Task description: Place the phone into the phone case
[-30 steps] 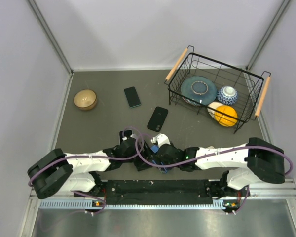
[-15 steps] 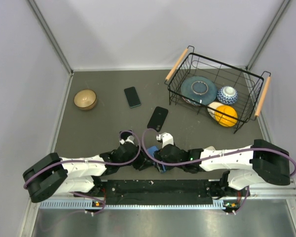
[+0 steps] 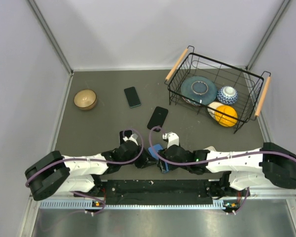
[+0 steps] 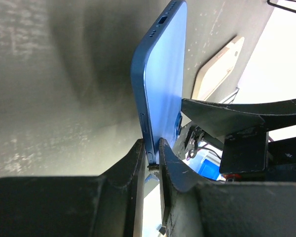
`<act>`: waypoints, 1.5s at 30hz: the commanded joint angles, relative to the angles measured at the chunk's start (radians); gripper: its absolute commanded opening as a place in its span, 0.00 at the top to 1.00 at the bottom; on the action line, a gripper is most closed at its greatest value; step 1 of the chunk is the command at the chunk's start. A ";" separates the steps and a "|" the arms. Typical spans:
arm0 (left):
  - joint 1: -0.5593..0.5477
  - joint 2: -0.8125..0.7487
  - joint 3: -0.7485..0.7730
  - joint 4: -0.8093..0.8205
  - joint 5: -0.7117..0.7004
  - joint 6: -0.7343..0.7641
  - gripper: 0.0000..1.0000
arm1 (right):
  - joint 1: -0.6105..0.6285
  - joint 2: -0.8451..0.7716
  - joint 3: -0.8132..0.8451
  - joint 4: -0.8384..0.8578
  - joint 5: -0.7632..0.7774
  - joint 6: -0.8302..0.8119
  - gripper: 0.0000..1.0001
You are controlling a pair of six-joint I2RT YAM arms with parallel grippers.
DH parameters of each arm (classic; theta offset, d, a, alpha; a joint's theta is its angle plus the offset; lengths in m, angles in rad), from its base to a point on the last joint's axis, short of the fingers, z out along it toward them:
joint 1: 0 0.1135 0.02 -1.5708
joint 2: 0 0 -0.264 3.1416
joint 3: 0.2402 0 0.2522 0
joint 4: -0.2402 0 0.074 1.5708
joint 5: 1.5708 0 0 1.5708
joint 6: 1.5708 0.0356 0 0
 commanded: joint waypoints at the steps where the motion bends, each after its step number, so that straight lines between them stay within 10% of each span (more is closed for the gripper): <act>1: -0.003 0.028 0.051 0.035 0.017 0.083 1.00 | 0.006 -0.092 0.009 0.039 0.027 0.015 0.29; 16: -0.013 0.051 0.082 0.067 0.051 0.169 1.00 | -0.026 -0.248 -0.021 -0.078 0.102 0.045 0.19; 24: -0.026 0.038 0.165 -0.089 0.045 0.276 1.00 | -0.370 -0.336 0.032 -0.466 0.156 0.150 0.41; 35: -0.038 -0.042 0.189 -0.207 0.015 0.379 1.00 | -0.422 -0.226 0.278 -0.527 0.162 -0.505 0.34; 45: -0.038 -0.097 0.163 -0.238 0.023 0.402 1.00 | -0.457 -0.210 0.276 -0.584 -0.258 -1.305 0.25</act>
